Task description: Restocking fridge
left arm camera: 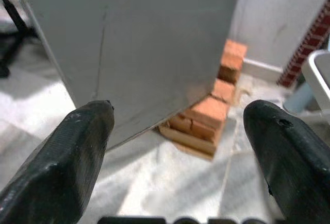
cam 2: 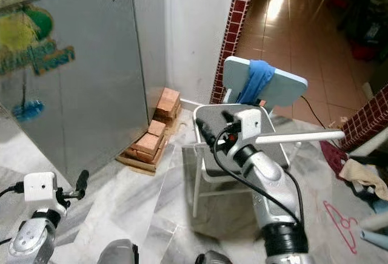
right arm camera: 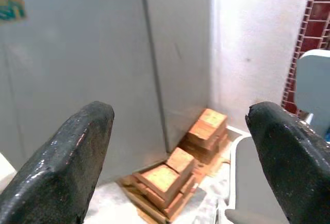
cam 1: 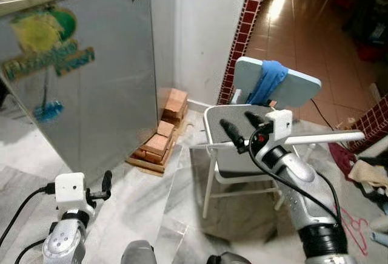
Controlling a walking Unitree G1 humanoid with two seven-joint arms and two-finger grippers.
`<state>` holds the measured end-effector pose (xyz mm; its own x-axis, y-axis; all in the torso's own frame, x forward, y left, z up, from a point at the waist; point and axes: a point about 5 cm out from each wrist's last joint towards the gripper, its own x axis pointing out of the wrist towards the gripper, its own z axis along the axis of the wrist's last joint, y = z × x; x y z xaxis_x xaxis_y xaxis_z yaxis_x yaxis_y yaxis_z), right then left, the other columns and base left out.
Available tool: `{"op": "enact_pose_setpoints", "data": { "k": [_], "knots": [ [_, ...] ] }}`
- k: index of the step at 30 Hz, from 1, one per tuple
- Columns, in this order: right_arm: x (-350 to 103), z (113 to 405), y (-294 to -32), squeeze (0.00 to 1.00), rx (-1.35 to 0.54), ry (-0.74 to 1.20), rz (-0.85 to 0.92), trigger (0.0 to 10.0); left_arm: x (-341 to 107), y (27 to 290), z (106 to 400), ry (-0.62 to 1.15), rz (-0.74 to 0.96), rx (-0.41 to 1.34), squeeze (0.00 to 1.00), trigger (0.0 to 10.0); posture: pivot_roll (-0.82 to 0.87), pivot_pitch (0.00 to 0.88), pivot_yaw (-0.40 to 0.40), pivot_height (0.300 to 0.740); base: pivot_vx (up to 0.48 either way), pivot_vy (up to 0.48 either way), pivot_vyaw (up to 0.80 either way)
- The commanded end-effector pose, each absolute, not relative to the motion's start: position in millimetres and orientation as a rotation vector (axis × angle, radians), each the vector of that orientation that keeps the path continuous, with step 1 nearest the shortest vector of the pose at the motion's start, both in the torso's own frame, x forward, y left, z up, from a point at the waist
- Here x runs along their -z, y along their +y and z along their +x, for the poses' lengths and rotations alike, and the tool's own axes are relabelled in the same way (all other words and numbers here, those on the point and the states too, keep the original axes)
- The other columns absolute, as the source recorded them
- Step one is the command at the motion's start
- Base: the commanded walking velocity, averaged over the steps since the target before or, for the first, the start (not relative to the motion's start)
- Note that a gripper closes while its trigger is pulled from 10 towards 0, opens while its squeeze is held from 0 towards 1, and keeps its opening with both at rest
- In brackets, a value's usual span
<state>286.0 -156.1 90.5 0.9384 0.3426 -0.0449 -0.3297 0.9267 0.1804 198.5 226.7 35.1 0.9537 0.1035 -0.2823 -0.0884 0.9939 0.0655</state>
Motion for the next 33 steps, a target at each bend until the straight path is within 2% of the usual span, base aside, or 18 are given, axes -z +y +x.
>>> {"op": "enact_pose_setpoints", "data": {
  "k": [1,8,12,24,33],
  "knots": [
    [-94,288,-158,0.0,-0.292,0.053,0.145,10.0,-40,232,202,0.273,0.085,-0.092,0.0,10.0,0.17,0.047,-0.051,0.74,0.0,0.469,-0.52],
    [-94,288,-158,0.0,-0.292,0.053,0.145,10.0,-40,232,202,0.273,0.085,-0.092,0.0,10.0,0.17,0.047,-0.051,0.74,0.0,0.469,-0.52],
    [-85,283,-165,0.0,-0.189,0.067,0.121,10.0,-50,227,221,0.232,0.067,-0.076,0.0,10.0,0.13,0.068,-0.032,0.74,0.0,0.469,-0.73],
    [-89,288,-173,0.0,-0.117,0.055,0.08,10.0,-41,214,220,0.26,0.049,-0.029,0.0,10.0,0.1,0.06,-0.031,0.74,0.0,0.469,-0.8],
    [-73,270,-186,0.0,-0.054,0.133,0.052,10.0,-41,214,224,0.253,0.063,-0.012,0.0,10.0,0.08,0.032,-0.012,0.74,0.0,0.469,-0.8]
  ]
}}
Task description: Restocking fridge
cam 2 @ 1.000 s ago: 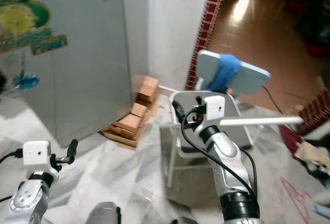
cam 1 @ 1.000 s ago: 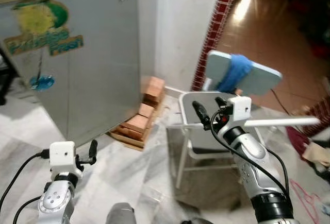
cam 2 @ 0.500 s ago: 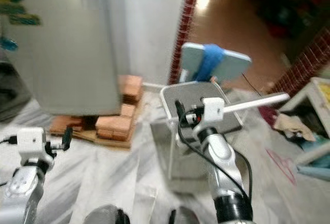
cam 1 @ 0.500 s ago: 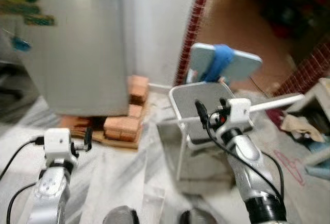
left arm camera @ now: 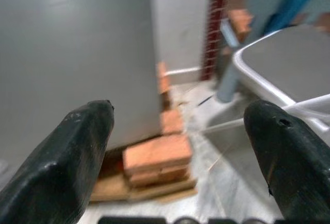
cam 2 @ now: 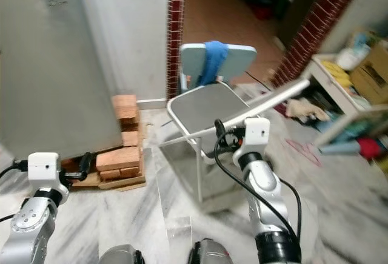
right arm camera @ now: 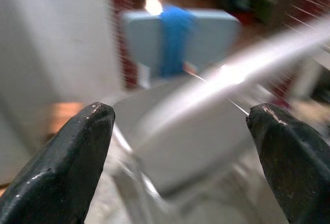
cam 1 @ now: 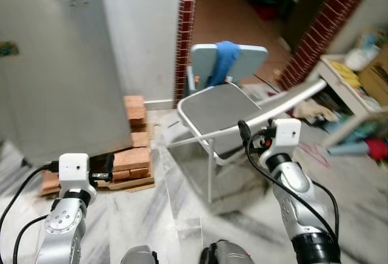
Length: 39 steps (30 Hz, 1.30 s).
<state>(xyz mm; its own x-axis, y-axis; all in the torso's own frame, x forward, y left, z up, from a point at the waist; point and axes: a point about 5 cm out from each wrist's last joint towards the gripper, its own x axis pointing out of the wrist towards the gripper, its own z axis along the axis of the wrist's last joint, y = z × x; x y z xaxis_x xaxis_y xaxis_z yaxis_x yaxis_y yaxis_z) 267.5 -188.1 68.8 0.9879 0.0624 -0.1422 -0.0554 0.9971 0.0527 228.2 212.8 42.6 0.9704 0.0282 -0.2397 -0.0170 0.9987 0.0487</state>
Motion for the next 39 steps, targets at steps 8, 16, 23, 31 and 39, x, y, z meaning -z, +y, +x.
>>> {"op": "enact_pose_setpoints", "data": {
  "k": [8,16,23,31,39],
  "knots": [
    [-66,265,-188,0.0,-0.01,0.178,0.042,10.0,-40,200,231,0.251,0.111,0.094,0.0,10.0,0.06,0.006,-0.002,0.74,-0.095,0.436,-0.8],
    [-68,273,-188,0.0,-0.01,0.189,0.04,10.0,-43,194,239,0.233,0.111,0.152,0.0,10.0,0.07,0.0,-0.007,0.74,-0.16,0.077,-0.8],
    [-68,275,-189,0.0,0.0,0.197,0.042,10.0,-43,190,242,0.232,0.099,0.174,0.0,10.0,0.06,0.0,-0.003,0.74,0.0,0.0,-0.8],
    [-67,276,-185,0.0,-0.005,0.2,0.049,10.0,-44,186,244,0.218,0.081,0.224,0.0,10.0,0.06,0.0,-0.002,0.74,0.0,0.0,-0.8],
    [-66,274,-189,0.0,0.005,0.206,0.046,10.0,-42,184,242,0.22,0.051,0.248,0.0,10.0,0.05,0.0,-0.002,0.74,0.0,-0.191,-0.8]
  ]
}}
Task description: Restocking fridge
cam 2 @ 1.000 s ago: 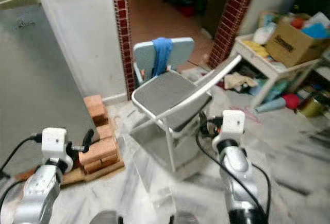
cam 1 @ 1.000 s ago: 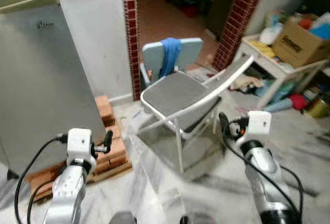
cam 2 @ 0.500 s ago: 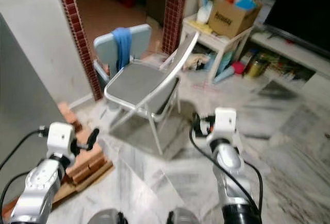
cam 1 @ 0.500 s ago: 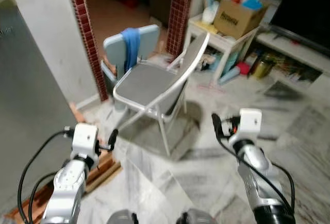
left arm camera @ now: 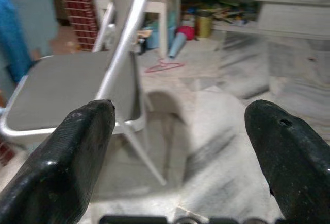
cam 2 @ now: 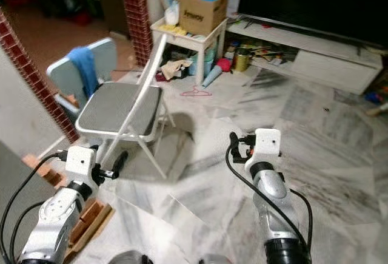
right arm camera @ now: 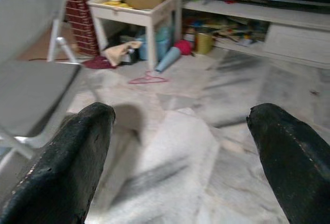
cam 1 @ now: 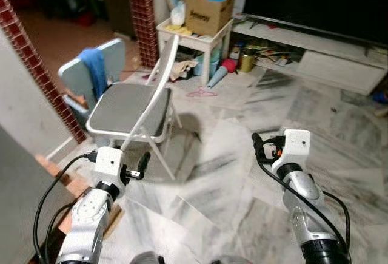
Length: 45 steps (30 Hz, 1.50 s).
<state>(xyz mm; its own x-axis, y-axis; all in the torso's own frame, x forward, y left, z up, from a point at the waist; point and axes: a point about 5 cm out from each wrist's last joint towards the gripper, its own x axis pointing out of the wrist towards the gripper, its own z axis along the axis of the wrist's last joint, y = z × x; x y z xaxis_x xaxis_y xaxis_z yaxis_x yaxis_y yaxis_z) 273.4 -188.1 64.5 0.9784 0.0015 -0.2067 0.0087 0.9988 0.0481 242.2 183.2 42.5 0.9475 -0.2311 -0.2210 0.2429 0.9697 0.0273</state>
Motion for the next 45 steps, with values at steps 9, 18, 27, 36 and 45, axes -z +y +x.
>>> {"op": "enact_pose_setpoints", "data": {
  "k": [9,18,27,36,45],
  "knots": [
    [-66,264,-195,0.0,0.033,0.207,0.03,10.0,-40,186,240,0.221,0.046,0.236,0.0,10.0,0.04,0.0,-0.015,0.74,0.0,-0.092,-0.8],
    [-62,249,-200,0.0,0.061,0.226,0.039,10.0,-37,187,234,0.234,0.037,0.235,0.0,10.0,0.03,0.0,-0.013,0.74,0.0,0.0,-0.8],
    [-69,247,-195,0.0,0.034,0.167,0.068,10.0,-36,196,238,0.222,0.034,0.151,0.0,10.0,0.02,0.0,-0.017,0.74,0.0,0.0,-0.44],
    [-72,242,-188,0.0,-0.001,0.14,0.09,10.0,-40,204,241,0.199,0.053,0.09,0.0,10.0,0.03,0.0,-0.016,0.74,0.0,0.0,0.0],
    [-70,241,-186,0.0,-0.023,0.149,0.079,10.0,-38,197,238,0.193,0.028,0.112,0.0,10.0,0.02,0.0,-0.023,0.74,0.0,-0.053,0.0]
  ]
}}
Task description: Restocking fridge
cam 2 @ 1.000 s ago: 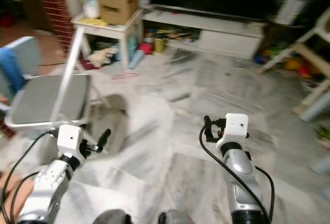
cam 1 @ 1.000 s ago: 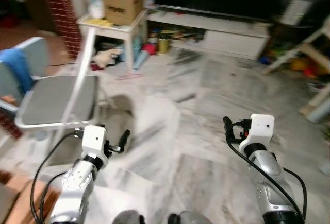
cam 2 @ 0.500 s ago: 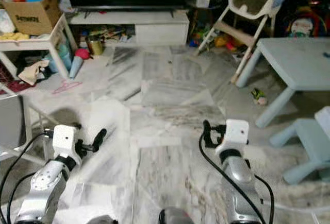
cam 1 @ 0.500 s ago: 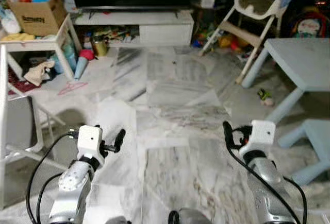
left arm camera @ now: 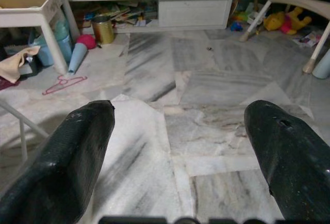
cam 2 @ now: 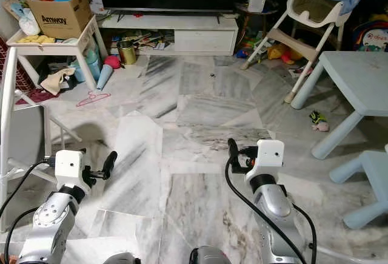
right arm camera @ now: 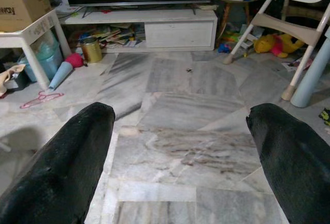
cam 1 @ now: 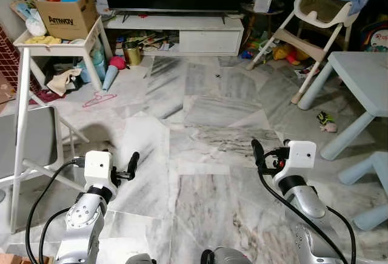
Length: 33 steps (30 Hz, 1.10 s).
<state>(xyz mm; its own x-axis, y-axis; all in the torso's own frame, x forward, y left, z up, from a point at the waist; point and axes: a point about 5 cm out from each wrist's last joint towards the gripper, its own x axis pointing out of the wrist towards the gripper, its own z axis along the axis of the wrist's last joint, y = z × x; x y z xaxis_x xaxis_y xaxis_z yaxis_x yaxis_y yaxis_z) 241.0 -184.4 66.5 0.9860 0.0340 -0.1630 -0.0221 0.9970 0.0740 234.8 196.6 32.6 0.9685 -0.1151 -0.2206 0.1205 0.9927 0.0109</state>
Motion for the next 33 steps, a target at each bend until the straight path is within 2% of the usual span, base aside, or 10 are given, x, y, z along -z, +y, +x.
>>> {"op": "enact_pose_setpoints", "data": {
  "k": [1,4,9,12,28,33],
  "knots": [
    [-70,241,-186,0.0,-0.021,0.145,0.082,10.0,-38,198,238,0.192,0.027,0.108,0.0,10.0,0.02,0.0,-0.023,0.74,0.0,0.0,0.0],
    [-69,239,-187,0.0,-0.013,0.152,0.103,10.0,-37,201,238,0.197,0.029,0.094,0.0,10.0,0.02,0.0,-0.025,0.74,0.0,0.0,0.0],
    [-69,239,-187,0.0,-0.013,0.157,0.106,10.0,-37,203,237,0.208,-0.004,0.057,0.0,10.0,0.02,0.0,-0.026,0.74,0.0,0.0,-0.77],
    [-68,238,-188,0.0,-0.009,0.164,0.1,10.0,-37,204,237,0.208,-0.005,0.049,0.0,10.0,0.02,0.0,-0.028,0.74,-0.291,0.0,0.0],
    [-72,245,-192,0.0,0.023,0.142,0.077,10.0,-46,209,243,0.179,0.013,0.065,0.0,10.0,0.02,0.0,-0.01,0.74,0.0,-0.068,-0.05],
    [-71,239,-194,0.0,0.072,0.13,0.04,10.0,-42,209,236,0.189,0.022,0.054,0.0,10.0,0.02,0.011,-0.013,0.74,0.0,0.0,0.0]
  ]
}}
